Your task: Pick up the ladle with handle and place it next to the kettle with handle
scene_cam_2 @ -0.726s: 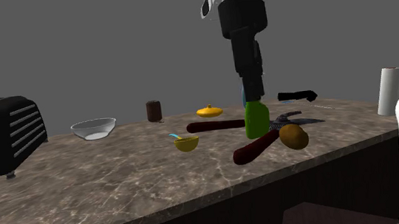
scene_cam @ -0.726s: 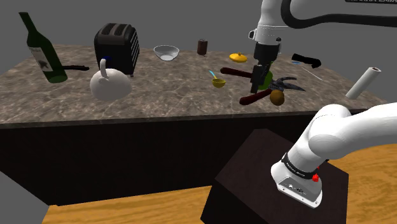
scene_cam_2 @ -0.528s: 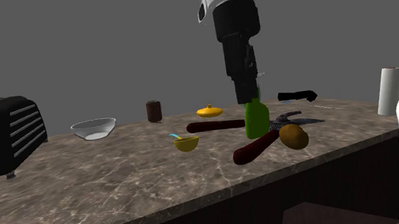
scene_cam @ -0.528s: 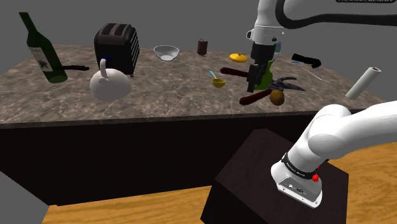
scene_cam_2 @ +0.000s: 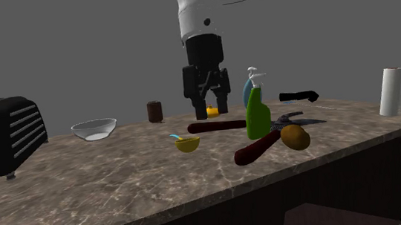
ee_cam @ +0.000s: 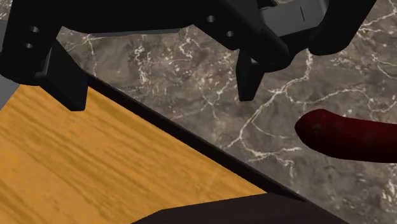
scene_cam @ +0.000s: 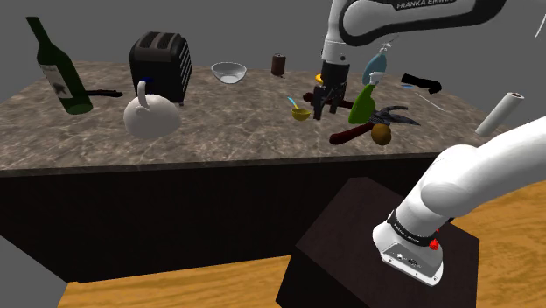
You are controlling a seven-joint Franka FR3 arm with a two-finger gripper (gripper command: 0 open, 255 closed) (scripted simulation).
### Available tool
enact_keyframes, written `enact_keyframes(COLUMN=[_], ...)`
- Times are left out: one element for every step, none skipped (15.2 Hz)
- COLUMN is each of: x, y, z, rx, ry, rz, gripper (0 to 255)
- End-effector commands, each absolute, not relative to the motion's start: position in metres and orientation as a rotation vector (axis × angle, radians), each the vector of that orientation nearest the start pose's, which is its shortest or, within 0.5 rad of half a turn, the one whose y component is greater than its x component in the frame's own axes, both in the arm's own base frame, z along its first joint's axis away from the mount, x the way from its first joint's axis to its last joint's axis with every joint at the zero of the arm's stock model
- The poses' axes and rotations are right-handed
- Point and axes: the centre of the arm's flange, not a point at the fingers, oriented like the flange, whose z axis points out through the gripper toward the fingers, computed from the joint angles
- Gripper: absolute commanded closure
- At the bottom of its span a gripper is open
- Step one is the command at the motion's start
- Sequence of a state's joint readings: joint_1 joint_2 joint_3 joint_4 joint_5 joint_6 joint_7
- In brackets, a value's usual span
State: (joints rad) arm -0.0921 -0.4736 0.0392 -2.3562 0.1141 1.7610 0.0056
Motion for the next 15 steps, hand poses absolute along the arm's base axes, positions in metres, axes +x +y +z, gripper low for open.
enact_keyframes(x=[0.416, 0.426, 0.436, 0.445, 0.455, 0.464, 0.473, 0.482, 0.491, 0.499, 0.508, 0.516, 0.524, 0.532, 0.539], y=[-0.026, -0.033, -0.04, -0.047, -0.055, -0.062, -0.07, -0.078, -0.087, -0.095, -0.104, -0.113, -0.122, -0.131, -0.14], z=[0.485, 0.481, 0.476, 0.471, 0.467, 0.462, 0.457, 0.453, 0.448, 0.444, 0.439, 0.434, 0.43, 0.425, 0.421], rx=[-3.028, -3.022, -3.016, -3.01, -3.003, -2.996, -2.989, -2.981, -2.973, -2.964, -2.955, -2.946, -2.936, -2.926, -2.916], ry=[0.212, 0.246, 0.281, 0.315, 0.349, 0.383, 0.417, 0.45, 0.484, 0.517, 0.551, 0.584, 0.617, 0.65, 0.682], rz=[0.169, 0.164, 0.158, 0.153, 0.147, 0.142, 0.136, 0.131, 0.125, 0.119, 0.114, 0.108, 0.103, 0.097, 0.092], gripper=[0, 0, 0, 0, 0, 0, 0, 0, 0, 0, 0, 0, 0, 0, 0])
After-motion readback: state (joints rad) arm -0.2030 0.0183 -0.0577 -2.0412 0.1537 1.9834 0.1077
